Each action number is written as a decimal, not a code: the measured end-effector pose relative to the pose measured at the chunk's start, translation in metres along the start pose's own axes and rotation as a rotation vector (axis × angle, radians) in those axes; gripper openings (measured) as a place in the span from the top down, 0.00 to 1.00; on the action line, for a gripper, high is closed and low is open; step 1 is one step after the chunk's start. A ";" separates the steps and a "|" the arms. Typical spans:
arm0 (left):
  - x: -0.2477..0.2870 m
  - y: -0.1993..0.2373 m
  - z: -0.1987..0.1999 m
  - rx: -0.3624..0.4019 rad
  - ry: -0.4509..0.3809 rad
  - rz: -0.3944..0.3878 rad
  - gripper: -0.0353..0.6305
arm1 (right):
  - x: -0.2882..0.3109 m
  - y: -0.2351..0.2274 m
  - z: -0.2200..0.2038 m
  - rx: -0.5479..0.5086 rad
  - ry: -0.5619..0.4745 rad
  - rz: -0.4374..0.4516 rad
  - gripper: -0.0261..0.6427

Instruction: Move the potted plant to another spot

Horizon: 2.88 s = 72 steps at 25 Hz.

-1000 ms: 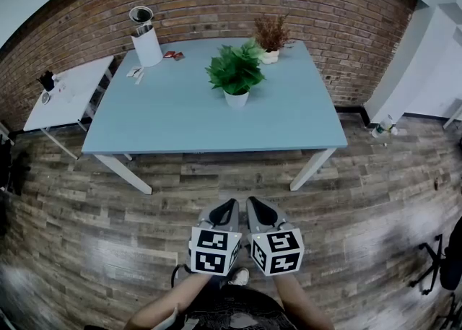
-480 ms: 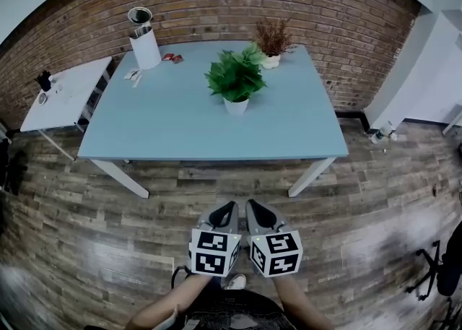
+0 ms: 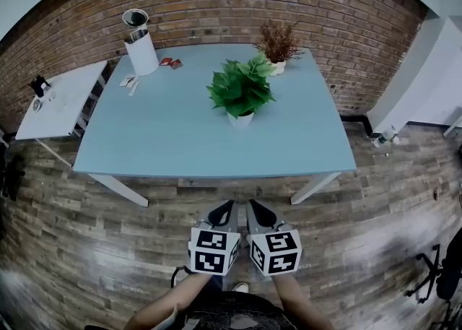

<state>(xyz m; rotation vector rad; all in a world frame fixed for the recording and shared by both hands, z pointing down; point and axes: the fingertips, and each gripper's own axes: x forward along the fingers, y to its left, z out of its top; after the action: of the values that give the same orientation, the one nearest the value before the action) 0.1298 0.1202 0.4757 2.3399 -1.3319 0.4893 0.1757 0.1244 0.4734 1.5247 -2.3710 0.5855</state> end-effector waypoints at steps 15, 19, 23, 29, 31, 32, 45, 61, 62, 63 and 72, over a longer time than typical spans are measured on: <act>0.055 0.065 0.048 0.002 0.018 -0.055 0.95 | 0.084 -0.012 0.042 0.000 0.028 -0.063 0.95; 0.069 0.083 0.056 0.015 0.025 -0.079 0.95 | 0.107 -0.014 0.050 0.001 0.037 -0.087 0.94; 0.081 0.100 0.062 0.038 0.043 -0.098 0.95 | 0.128 -0.018 0.059 0.005 0.032 -0.115 0.92; 0.095 0.123 0.068 0.053 0.051 -0.123 0.95 | 0.155 -0.020 0.069 0.007 0.027 -0.152 0.88; 0.099 0.129 0.070 0.052 0.052 -0.127 0.95 | 0.161 -0.022 0.071 0.004 0.028 -0.164 0.85; 0.100 0.131 0.071 0.051 0.051 -0.129 0.95 | 0.163 -0.023 0.072 0.002 0.027 -0.171 0.84; 0.126 0.153 0.080 0.010 0.058 -0.120 0.95 | 0.199 -0.053 0.088 -0.022 0.025 -0.210 0.73; 0.176 0.169 0.101 -0.047 0.064 -0.034 0.95 | 0.246 -0.105 0.089 -0.038 0.064 -0.195 0.51; 0.177 0.170 0.102 -0.049 0.065 -0.025 0.95 | 0.248 -0.107 0.089 -0.044 0.067 -0.191 0.48; 0.179 0.171 0.102 -0.050 0.065 -0.018 0.95 | 0.252 -0.108 0.089 -0.049 0.069 -0.185 0.46; 0.189 0.175 0.105 -0.062 0.075 0.027 0.95 | 0.276 -0.117 0.086 -0.077 0.091 -0.146 0.26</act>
<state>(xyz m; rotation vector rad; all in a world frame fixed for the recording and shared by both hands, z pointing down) 0.0796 -0.1521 0.5077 2.2345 -1.3271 0.5308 0.1680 -0.1808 0.5378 1.5856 -2.1677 0.5126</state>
